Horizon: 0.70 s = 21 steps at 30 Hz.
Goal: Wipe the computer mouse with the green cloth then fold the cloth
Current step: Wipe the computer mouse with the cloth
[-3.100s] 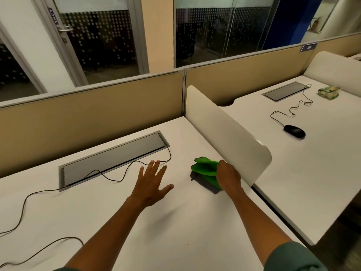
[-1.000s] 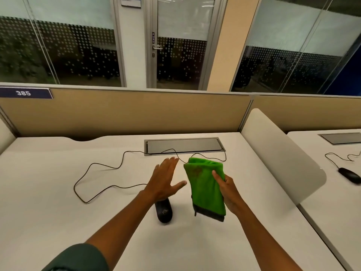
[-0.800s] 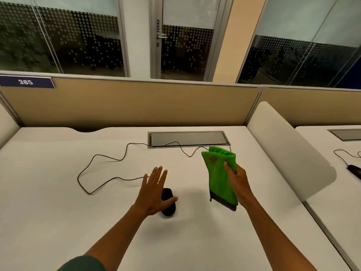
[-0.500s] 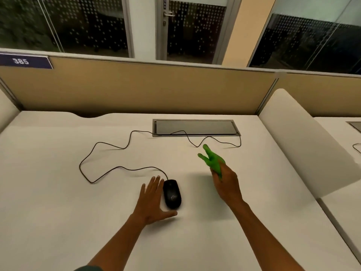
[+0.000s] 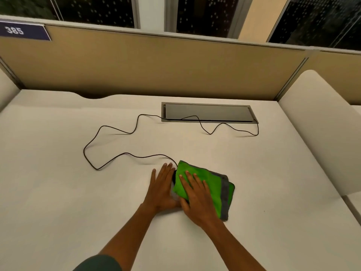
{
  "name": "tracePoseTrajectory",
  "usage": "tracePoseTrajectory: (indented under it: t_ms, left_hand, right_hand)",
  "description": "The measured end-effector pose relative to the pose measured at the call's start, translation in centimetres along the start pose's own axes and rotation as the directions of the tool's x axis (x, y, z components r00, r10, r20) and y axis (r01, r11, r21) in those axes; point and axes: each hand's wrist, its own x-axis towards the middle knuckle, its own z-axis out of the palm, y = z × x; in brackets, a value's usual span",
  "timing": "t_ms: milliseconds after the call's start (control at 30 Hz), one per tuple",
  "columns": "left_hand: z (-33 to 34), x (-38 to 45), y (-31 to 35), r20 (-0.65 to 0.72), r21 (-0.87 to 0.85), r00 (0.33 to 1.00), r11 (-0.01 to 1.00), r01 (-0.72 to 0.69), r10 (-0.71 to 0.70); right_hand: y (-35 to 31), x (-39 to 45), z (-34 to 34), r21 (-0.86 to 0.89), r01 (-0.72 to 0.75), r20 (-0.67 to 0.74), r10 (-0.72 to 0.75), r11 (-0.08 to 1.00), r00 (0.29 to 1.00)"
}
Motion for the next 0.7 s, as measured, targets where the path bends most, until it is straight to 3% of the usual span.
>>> tracePoseTrajectory:
  t_ms: [200,433,533,700]
  left_hand:
    - [0.3,0.3,-0.5,-0.012,0.024,0.999,0.999,-0.033,0.033]
    - [0.7,0.3,-0.3,-0.066,0.043,0.997,0.999,-0.023,0.026]
    - [0.7,0.3,-0.5,-0.078,0.013,0.996,0.999,-0.030,0.031]
    - [0.7,0.2,-0.7,-0.068,-0.002,0.997,0.999,-0.033,0.032]
  right_hand:
    - [-0.4,0.8,0.5,-0.096,-0.009,0.020,0.011,0.995,1.000]
    - [-1.9,1.1,0.9,-0.136,0.026,-0.064,-0.035,0.990,0.997]
    - [-1.6,0.9,1.3,-0.205,0.093,-0.149,-0.125,0.974,0.981]
    - [0.1,-0.3,2.0,-0.213,0.238,-0.151,-0.272,0.948,0.950]
